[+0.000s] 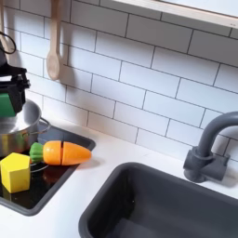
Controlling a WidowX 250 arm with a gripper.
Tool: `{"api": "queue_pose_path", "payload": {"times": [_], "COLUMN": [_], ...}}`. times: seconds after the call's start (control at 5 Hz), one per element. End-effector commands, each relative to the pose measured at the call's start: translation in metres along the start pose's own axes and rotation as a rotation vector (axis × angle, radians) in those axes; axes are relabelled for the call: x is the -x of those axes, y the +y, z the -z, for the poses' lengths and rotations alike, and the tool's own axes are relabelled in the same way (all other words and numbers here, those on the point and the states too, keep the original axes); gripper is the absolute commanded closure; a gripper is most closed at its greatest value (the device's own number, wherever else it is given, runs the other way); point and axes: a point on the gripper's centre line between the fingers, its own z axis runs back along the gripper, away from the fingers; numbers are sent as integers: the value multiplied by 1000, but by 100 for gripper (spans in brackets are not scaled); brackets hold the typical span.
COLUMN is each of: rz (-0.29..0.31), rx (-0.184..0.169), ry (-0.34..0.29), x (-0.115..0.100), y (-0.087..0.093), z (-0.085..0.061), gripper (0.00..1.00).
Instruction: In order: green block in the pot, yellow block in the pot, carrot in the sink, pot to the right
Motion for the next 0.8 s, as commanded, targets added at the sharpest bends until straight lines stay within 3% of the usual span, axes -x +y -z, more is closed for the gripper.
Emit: {"api": "queue_pose_path", "payload": {"times": [0.0, 0.2, 0.6], "rz": [31, 37, 77], "rx": [-4, -5, -2], "ry": [-16, -32, -19], "x": [3, 7, 31], "y": [-8, -10, -33], "z": [-9, -17, -21], "gripper": [0, 0, 0]}}
